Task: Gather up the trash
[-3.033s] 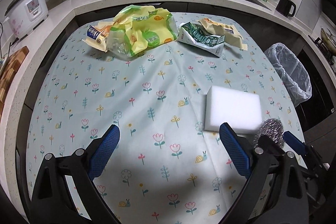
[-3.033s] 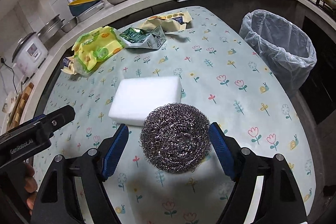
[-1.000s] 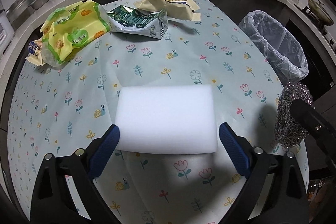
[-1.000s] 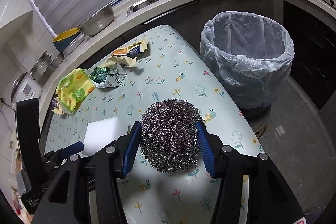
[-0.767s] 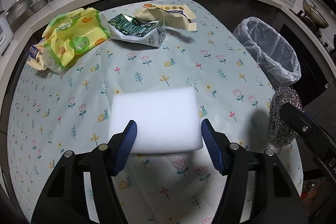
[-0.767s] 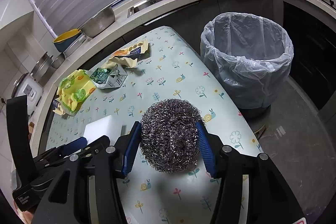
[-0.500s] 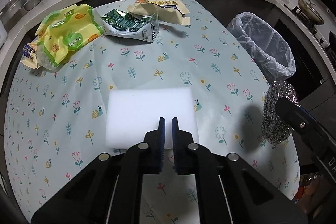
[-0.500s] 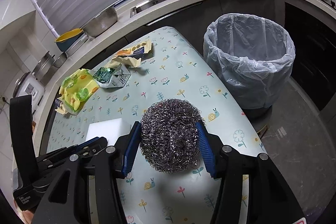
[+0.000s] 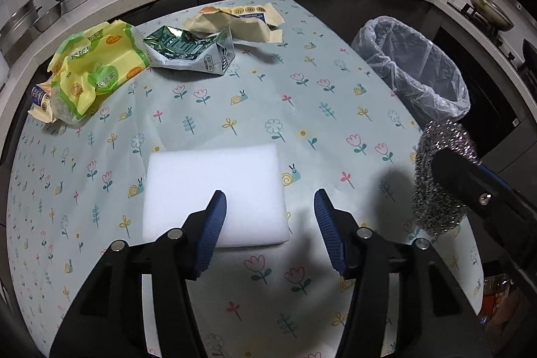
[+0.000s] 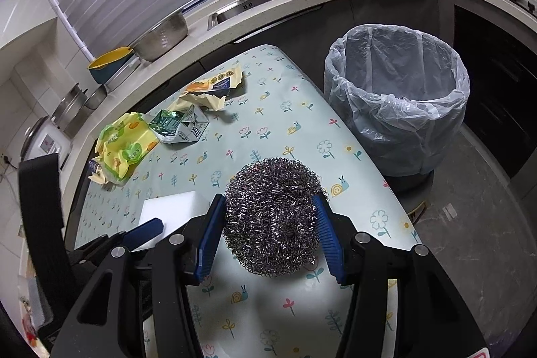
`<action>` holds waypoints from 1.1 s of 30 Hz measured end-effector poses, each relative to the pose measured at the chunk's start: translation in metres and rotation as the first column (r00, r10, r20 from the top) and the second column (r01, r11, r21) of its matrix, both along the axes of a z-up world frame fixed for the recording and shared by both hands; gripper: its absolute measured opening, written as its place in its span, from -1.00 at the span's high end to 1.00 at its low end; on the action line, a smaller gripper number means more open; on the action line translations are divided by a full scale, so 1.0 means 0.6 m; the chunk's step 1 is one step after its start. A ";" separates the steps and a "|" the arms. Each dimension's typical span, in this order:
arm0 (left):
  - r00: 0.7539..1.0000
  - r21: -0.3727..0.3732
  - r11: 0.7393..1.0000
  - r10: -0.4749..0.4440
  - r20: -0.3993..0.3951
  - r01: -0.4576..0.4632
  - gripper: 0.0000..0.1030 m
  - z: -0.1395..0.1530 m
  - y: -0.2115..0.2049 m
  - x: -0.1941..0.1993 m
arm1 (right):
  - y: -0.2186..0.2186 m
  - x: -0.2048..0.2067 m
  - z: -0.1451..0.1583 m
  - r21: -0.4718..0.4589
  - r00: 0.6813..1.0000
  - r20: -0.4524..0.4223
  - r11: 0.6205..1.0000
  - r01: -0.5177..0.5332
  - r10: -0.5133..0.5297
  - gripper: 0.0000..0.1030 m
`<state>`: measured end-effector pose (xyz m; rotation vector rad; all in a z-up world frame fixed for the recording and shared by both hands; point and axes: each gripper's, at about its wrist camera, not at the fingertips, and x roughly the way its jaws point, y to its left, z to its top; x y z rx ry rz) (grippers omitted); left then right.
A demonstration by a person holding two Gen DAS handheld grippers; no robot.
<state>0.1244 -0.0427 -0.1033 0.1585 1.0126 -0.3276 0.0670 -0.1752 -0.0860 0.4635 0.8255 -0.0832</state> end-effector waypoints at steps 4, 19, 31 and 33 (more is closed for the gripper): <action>0.999 0.067 0.998 0.002 0.050 -0.006 0.36 -0.002 -0.006 -0.006 | 0.001 0.000 0.000 -0.004 1.000 0.002 1.000 -0.009 0.009 0.01; 0.996 0.002 0.999 -0.039 0.076 0.039 1.00 0.057 -0.010 -0.025 | -0.002 -0.008 0.020 -0.003 0.999 0.034 1.000 -0.002 0.003 0.01; 0.998 -0.082 0.994 0.064 -0.013 -0.065 1.00 0.048 0.069 -0.026 | 0.017 0.026 0.024 -0.003 0.994 0.018 0.995 -0.104 0.104 0.00; 0.994 -0.095 0.990 0.101 -0.040 -0.104 0.95 0.037 0.087 -0.031 | 0.037 0.052 0.021 -0.021 0.986 0.005 0.986 -0.167 0.168 0.00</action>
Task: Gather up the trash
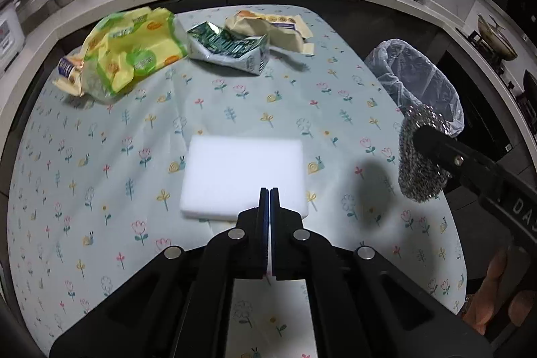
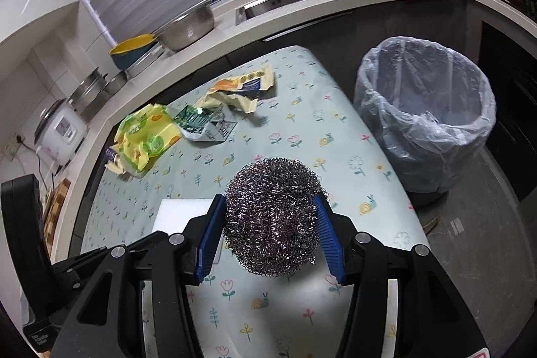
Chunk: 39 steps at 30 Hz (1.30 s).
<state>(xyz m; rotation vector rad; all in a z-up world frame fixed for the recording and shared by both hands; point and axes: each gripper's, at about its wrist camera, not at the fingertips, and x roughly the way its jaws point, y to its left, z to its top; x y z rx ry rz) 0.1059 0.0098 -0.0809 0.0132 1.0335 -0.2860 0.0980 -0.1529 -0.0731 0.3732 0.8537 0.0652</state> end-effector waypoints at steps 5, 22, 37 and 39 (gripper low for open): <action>0.987 -0.082 0.987 0.134 -0.087 -0.141 0.91 -0.015 0.064 0.002 | 0.056 0.076 -0.007 -0.066 0.991 -0.017 0.989 -0.135 0.134 0.00; 0.961 -0.209 0.945 0.215 -0.175 -0.250 -0.26 -0.029 0.130 -0.021 | 0.126 0.042 -0.061 0.069 0.928 -0.170 0.944 -0.324 0.331 0.06; 0.942 -0.132 0.936 0.308 -0.136 -0.325 -0.74 -0.030 0.075 0.017 | 0.035 -0.004 -0.006 0.009 0.990 -0.080 0.993 -0.118 0.119 0.08; 0.919 -0.106 0.919 0.360 -0.160 -0.379 -0.74 -0.039 0.070 0.031 | 0.030 -0.002 -0.010 0.012 0.990 -0.080 0.994 -0.112 0.112 0.08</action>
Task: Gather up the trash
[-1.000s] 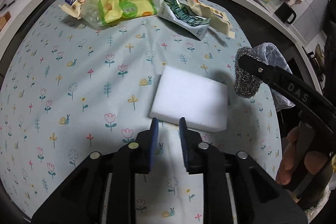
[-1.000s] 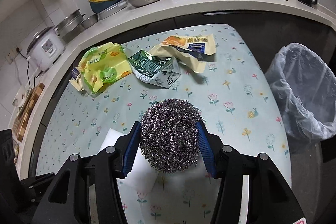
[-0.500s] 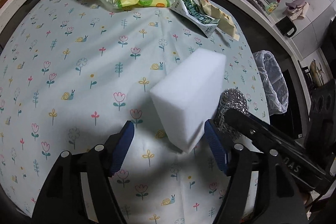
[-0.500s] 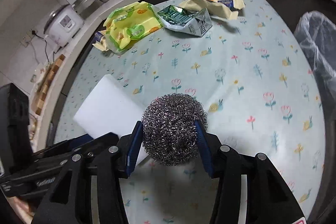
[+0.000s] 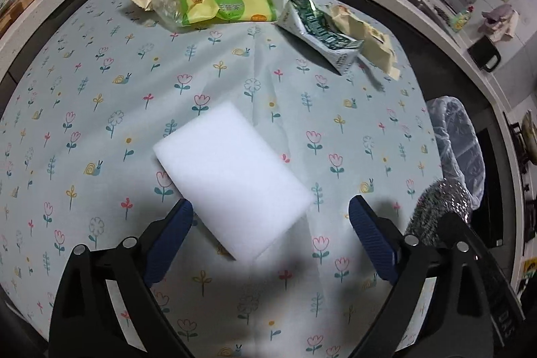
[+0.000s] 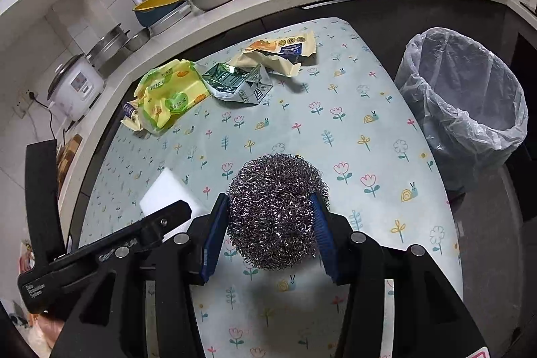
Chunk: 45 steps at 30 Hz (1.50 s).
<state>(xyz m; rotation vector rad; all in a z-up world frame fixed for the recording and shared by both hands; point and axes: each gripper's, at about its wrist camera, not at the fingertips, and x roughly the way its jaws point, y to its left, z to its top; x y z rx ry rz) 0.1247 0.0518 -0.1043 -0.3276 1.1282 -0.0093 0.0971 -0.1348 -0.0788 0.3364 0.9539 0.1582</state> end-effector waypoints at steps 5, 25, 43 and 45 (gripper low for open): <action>0.995 0.080 0.992 0.095 0.004 -0.095 -0.77 -0.010 -0.018 0.015 | -0.006 0.012 -0.007 0.005 1.000 -0.007 1.000 0.000 0.001 0.08; 0.999 0.131 0.991 0.025 0.036 -0.029 -0.43 0.009 -0.024 -0.013 | -0.010 0.002 0.007 0.005 0.999 0.031 1.000 0.009 -0.009 0.08; 0.901 0.196 0.925 -0.367 0.231 0.326 -0.43 0.125 -0.236 0.016 | -0.176 -0.015 0.118 -0.041 0.938 0.234 0.961 0.273 -0.256 0.08; 0.878 0.197 0.906 -0.415 0.239 0.374 -0.43 0.130 -0.268 0.025 | -0.204 -0.015 0.123 -0.044 0.926 0.246 0.951 0.307 -0.287 0.08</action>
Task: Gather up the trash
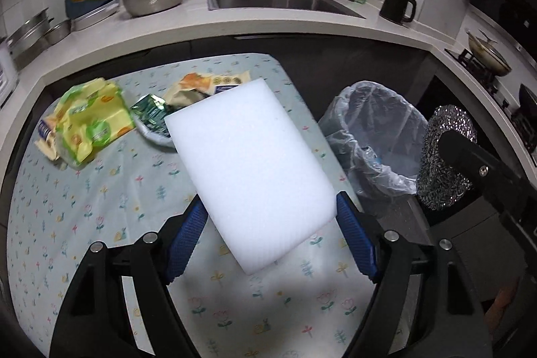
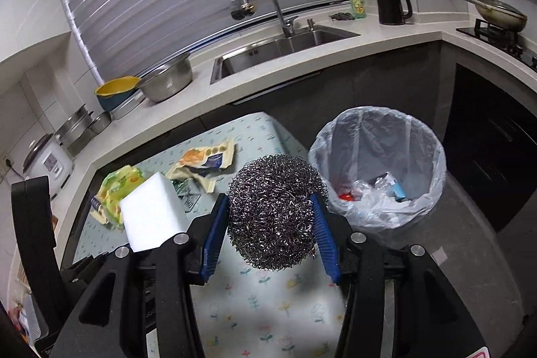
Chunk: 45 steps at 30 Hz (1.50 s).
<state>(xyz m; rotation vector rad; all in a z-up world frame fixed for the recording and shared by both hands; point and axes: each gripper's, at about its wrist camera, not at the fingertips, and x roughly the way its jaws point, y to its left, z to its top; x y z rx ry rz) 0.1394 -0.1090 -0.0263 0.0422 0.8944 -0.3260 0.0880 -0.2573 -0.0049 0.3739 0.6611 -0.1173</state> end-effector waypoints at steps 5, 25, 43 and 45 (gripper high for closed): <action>0.989 -0.008 0.989 -0.147 0.033 0.147 -0.43 0.011 -0.081 0.017 | -0.074 -0.001 0.009 -0.013 0.995 0.019 0.995 0.097 -0.097 0.08; 0.831 0.041 0.832 -0.555 0.034 0.553 -0.55 -0.033 -0.311 0.097 | -0.237 0.012 -0.034 0.013 0.956 0.006 0.956 0.293 -0.293 0.08; 0.891 0.080 0.892 -0.449 0.066 0.444 -0.83 -0.051 -0.273 0.134 | -0.242 0.102 -0.052 0.006 0.971 -0.021 0.971 0.240 -0.240 0.07; 0.901 0.078 0.902 -0.429 0.068 0.424 -0.83 -0.050 -0.263 0.138 | -0.237 0.114 -0.053 0.007 0.974 -0.026 0.974 0.225 -0.225 0.05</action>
